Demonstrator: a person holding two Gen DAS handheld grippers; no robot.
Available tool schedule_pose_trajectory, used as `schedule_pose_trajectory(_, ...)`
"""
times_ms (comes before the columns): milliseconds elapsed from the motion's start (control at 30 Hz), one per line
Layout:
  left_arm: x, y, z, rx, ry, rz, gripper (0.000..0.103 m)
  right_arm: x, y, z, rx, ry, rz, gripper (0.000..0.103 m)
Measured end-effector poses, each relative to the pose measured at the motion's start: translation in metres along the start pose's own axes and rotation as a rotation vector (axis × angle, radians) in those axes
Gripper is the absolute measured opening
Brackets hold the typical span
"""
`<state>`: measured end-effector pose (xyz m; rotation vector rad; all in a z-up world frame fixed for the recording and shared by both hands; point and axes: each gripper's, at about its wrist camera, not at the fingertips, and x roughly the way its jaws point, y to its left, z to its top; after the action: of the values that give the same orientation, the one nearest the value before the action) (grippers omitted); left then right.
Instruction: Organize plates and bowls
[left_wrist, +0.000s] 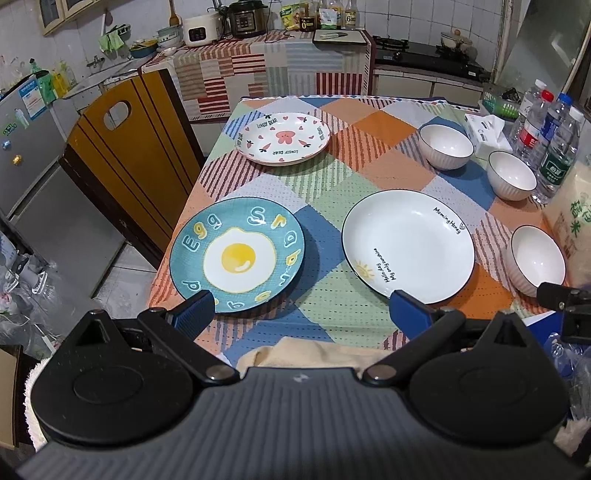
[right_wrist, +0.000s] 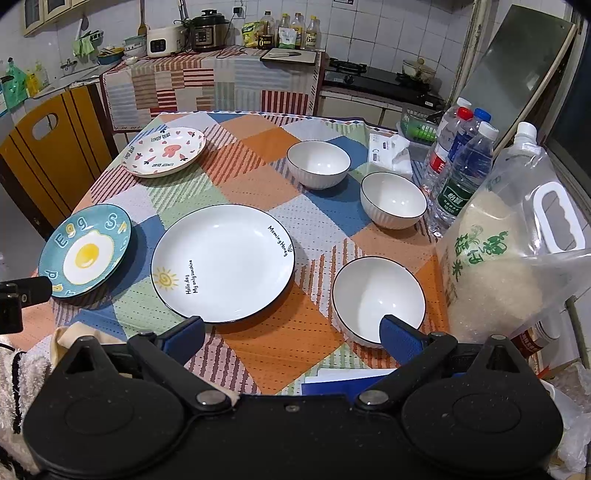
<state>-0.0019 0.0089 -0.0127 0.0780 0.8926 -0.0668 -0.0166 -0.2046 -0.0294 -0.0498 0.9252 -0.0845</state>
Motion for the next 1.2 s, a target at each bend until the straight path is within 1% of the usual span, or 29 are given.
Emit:
schedule_pose_trajectory(267,0.0013,0.0038,-0.002,-0.012,-0.006,-0.012,0.102,-0.0007,0.0018,0.0,-0.012,-0.012,-0.009,0.102)
schedule_pose_trajectory(667,-0.0048,0.0088,-0.0031,-0.045,-0.056,-0.042,0.102,-0.0002,0.0034,-0.0018,-0.021,-0.029,-0.011,0.102)
schedule_pose_trajectory(1100,-0.0056,0.0071,-0.007,-0.041,-0.093,-0.036,0.102,0.0018,0.0029,-0.0038,-0.019,-0.051,-0.008,0.102)
schedule_pose_trajectory(1200,-0.0055,0.0079,-0.0066,-0.053,-0.097,-0.036,0.102,0.0023,0.0025,-0.0042,-0.017,-0.054,-0.007,0.102)
